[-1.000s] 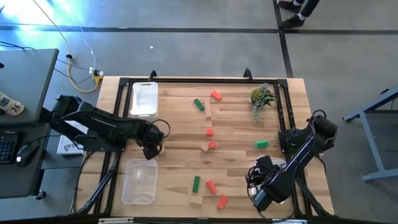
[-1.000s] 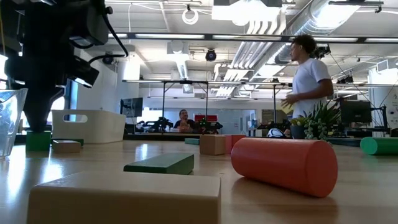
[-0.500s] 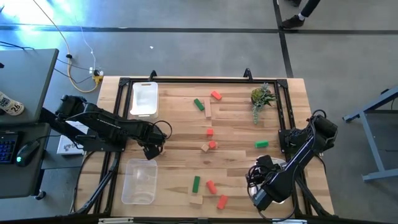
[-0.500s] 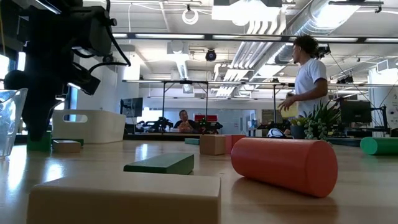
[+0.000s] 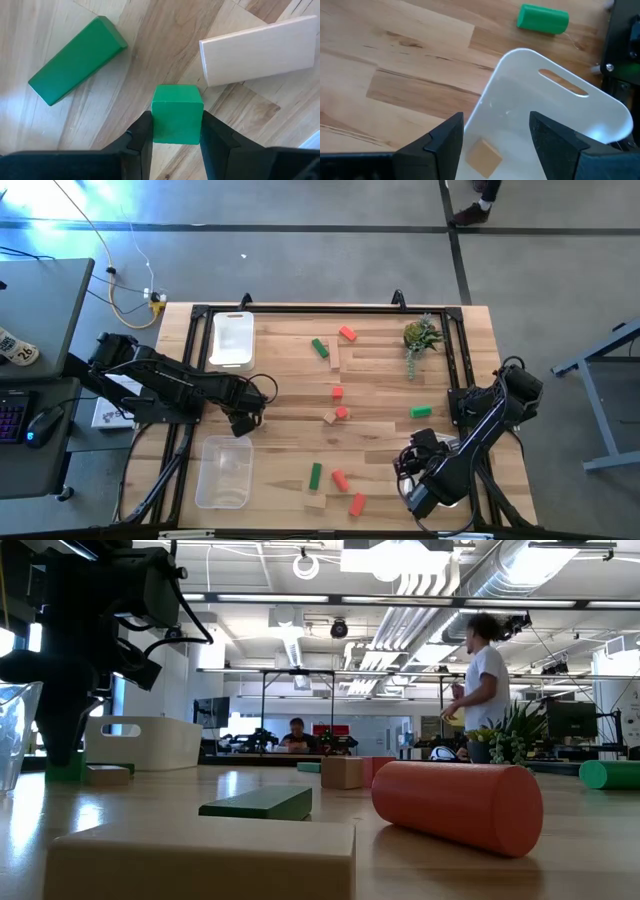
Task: Sort & place blocks by color
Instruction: Put the green block into the top white bin
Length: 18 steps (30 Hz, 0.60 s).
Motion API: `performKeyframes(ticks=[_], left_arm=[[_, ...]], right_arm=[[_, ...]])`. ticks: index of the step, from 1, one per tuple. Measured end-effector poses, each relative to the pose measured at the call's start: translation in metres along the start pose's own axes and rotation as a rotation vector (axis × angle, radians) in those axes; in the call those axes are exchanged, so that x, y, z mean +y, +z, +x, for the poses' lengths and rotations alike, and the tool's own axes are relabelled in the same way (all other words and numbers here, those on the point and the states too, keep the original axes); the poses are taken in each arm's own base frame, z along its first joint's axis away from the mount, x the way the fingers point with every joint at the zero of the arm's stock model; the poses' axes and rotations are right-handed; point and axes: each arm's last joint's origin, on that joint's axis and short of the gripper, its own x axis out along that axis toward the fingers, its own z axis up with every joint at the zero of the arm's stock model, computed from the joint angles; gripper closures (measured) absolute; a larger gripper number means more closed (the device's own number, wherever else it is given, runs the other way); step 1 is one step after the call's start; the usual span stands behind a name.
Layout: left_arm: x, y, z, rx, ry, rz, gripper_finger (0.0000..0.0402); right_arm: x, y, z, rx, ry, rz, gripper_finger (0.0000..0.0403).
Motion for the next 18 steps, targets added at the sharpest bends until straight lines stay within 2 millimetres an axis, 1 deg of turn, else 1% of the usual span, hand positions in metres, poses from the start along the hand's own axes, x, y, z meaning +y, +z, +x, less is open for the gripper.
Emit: performKeyframes(ticks=[8, 15, 18], left_arm=[[0.000, 0.001, -0.003, 0.004, 0.001, 0.024, 0.0302], [-0.008, 0.014, -0.025, -0.080, -0.030, 0.070, 0.0301], [-0.009, 0.019, -0.037, -0.112, -0.009, 0.091, 0.0300]], right_arm=[[0.000, 0.000, 0.000, -0.002, 0.001, -0.009, 0.0190], [0.001, 0.008, -0.002, 0.002, 0.018, -0.003, 0.0190], [0.002, 0.013, -0.003, -0.015, 0.037, -0.019, 0.0190]])
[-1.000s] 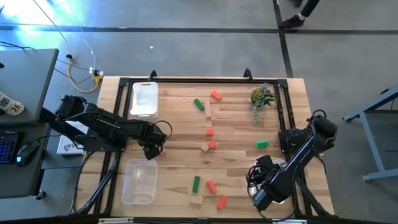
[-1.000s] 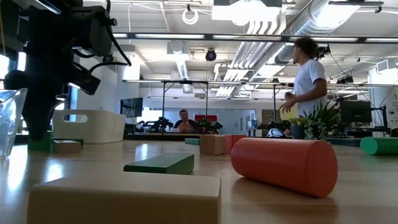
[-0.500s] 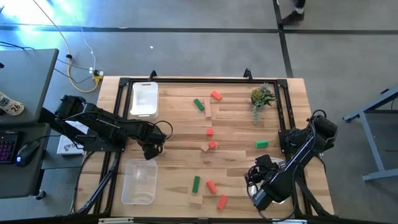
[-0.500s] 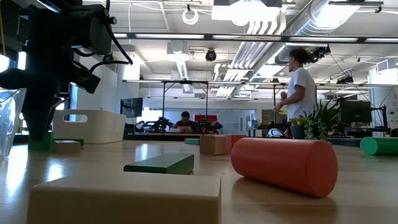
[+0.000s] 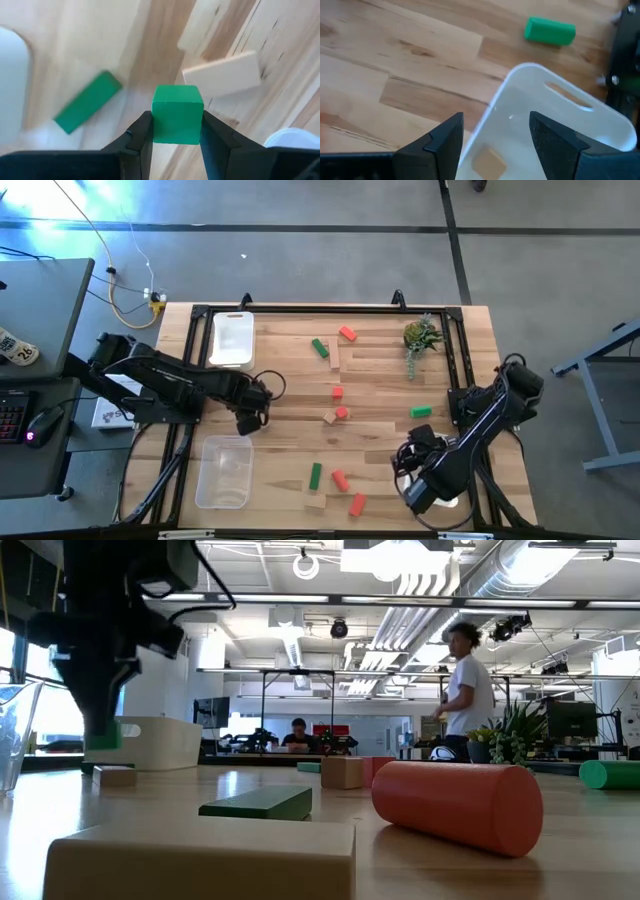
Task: Sort & place blocks by color
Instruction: Put the green block into the top white bin
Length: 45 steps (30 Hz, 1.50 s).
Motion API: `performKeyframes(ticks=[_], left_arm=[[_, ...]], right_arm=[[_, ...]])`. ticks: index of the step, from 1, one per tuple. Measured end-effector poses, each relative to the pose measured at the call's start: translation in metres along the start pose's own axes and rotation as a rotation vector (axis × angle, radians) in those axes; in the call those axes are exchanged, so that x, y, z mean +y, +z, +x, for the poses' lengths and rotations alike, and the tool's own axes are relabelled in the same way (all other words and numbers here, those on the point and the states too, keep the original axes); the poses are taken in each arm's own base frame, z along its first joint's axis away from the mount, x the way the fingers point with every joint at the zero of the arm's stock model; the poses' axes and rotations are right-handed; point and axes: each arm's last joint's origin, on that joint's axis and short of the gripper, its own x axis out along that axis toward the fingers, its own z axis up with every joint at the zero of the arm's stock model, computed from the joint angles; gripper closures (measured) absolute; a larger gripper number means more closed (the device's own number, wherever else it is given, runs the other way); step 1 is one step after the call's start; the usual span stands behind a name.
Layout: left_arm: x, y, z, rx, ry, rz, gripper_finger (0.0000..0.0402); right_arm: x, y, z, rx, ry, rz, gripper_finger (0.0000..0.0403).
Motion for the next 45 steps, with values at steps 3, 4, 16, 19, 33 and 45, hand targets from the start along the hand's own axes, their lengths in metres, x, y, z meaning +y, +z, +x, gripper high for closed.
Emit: performKeyframes(ticks=[3, 4, 16, 19, 33, 45], left_arm=[[-0.001, 0.008, -0.011, -0.049, 0.020, 0.025, 0.0301], [-0.001, 0.011, -0.015, -0.067, 0.021, 0.033, 0.0301], [0.024, 0.055, -0.056, -0.251, 0.014, 0.038, 0.0296], [0.035, 0.062, -0.060, -0.272, 0.018, -0.006, 0.0294], [0.110, 0.078, -0.059, -0.268, 0.110, -0.294, 0.0295], [0.167, 0.066, -0.053, -0.177, 0.051, -0.595, 0.0293]], right_arm=[[0.002, 0.007, 0.000, -0.026, 0.022, -0.011, 0.0190], [0.003, 0.010, -0.001, -0.038, 0.034, -0.012, 0.0190], [0.010, 0.058, -0.004, -0.209, 0.130, -0.127, 0.0190], [0.011, 0.073, -0.002, -0.212, 0.104, -0.204, 0.0190], [0.018, 0.176, 0.031, -0.183, -0.019, -0.574, 0.0190], [0.025, 0.243, 0.058, -0.074, 0.227, -0.610, 0.0190]])
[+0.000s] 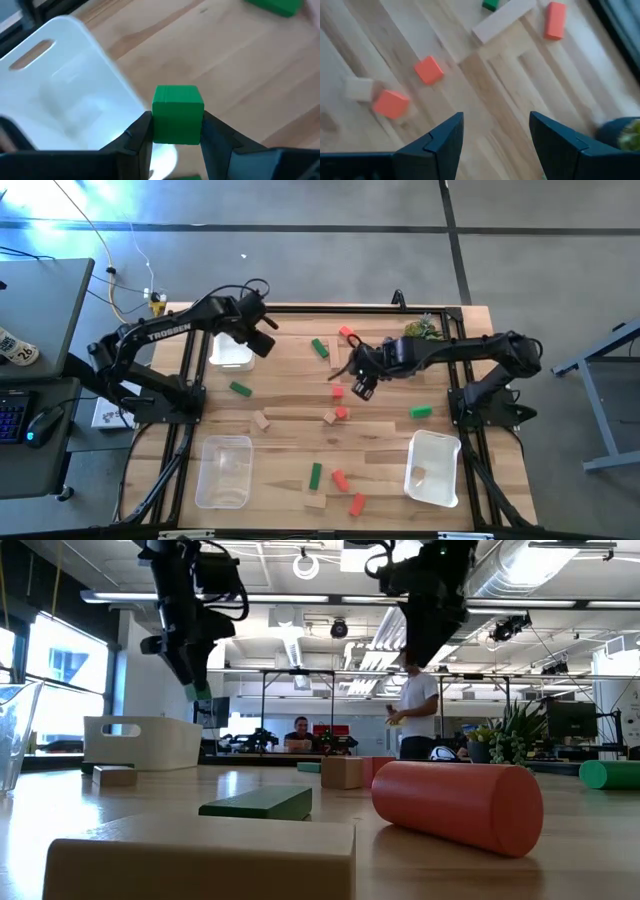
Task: Sort & place blocks by color
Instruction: Put the green block into the top white bin
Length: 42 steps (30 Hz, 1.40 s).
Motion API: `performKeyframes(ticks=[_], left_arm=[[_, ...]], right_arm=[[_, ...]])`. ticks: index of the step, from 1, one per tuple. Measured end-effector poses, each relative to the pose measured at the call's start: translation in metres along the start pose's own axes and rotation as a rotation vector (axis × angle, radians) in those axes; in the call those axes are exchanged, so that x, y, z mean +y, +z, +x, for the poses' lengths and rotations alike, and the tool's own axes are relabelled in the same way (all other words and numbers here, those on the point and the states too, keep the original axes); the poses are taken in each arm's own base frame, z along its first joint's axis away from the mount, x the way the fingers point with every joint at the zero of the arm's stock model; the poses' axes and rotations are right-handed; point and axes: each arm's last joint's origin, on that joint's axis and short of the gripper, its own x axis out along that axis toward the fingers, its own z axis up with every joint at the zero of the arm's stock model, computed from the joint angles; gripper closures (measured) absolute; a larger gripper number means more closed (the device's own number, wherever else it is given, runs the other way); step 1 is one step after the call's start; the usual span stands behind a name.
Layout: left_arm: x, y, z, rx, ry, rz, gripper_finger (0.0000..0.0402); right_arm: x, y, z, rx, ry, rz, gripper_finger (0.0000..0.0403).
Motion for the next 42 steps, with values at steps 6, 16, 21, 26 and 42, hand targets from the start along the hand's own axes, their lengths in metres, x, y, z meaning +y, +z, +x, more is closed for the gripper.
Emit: performKeyframes(ticks=[6, 16, 21, 26, 42], left_arm=[[0.018, 0.000, 0.002, 0.057, 0.045, -0.059, 0.0293], [0.040, 0.002, 0.003, 0.079, 0.136, -0.105, 0.0291], [0.053, -0.001, 0.010, 0.097, 0.196, -0.133, 0.0288], [0.057, -0.004, 0.017, 0.122, 0.155, -0.136, 0.0286], [0.056, -0.011, 0.032, 0.138, 0.088, -0.141, 0.0284]], right_arm=[[-0.011, 0.014, 0.005, -0.027, 0.086, 0.125, 0.0190], [-0.023, 0.036, 0.008, -0.164, 0.143, 0.258, 0.0190], [-0.027, 0.038, 0.010, -0.151, 0.157, 0.372, 0.0190], [-0.019, 0.037, 0.013, -0.117, 0.213, 0.388, 0.0190], [0.018, 0.030, 0.046, -0.008, 0.308, 0.103, 0.0190]])
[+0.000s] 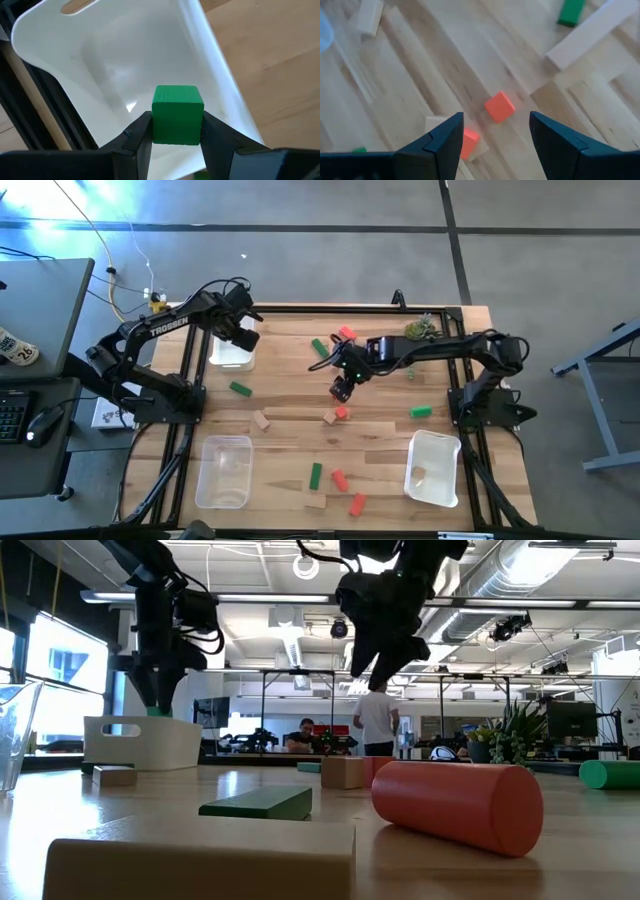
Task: Sort & place blocks by color
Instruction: Put the green block into the top white bin, then put the orange block into the transparent bin
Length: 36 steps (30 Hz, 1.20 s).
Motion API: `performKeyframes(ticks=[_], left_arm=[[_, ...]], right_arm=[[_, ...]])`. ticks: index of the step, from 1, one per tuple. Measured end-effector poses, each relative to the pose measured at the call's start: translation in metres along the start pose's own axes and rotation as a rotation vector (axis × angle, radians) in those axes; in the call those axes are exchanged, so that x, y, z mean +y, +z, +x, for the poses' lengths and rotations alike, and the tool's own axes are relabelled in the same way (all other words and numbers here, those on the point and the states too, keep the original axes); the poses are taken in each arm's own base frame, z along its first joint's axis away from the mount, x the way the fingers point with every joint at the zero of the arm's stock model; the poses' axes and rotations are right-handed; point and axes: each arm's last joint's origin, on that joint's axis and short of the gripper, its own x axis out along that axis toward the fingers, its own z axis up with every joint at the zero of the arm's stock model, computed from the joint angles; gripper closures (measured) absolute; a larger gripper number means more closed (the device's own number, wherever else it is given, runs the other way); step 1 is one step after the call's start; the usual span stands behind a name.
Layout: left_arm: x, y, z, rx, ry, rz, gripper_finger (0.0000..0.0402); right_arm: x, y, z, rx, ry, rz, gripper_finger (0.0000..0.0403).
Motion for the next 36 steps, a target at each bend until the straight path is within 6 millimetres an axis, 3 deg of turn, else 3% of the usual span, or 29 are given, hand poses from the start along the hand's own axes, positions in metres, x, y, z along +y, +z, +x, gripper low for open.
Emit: performKeyframes(ticks=[7, 19, 28, 36], left_arm=[[0.000, 0.000, 0.000, 0.006, -0.010, -0.015, 0.0280], [0.000, 0.000, 0.000, 0.004, 0.001, -0.017, 0.0214], [0.000, 0.000, 0.000, 0.003, 0.000, -0.009, 0.0213], [-0.003, 0.003, -0.004, -0.021, -0.010, 0.014, 0.0213]], right_arm=[[0.001, -0.001, 0.016, 0.043, 0.008, -0.049, 0.0190], [-0.001, 0.000, 0.021, 0.033, -0.027, 0.045, 0.0190], [-0.002, 0.000, 0.022, 0.013, -0.055, 0.170, 0.0190], [-0.003, -0.002, 0.038, 0.052, -0.075, 0.065, 0.0190]])
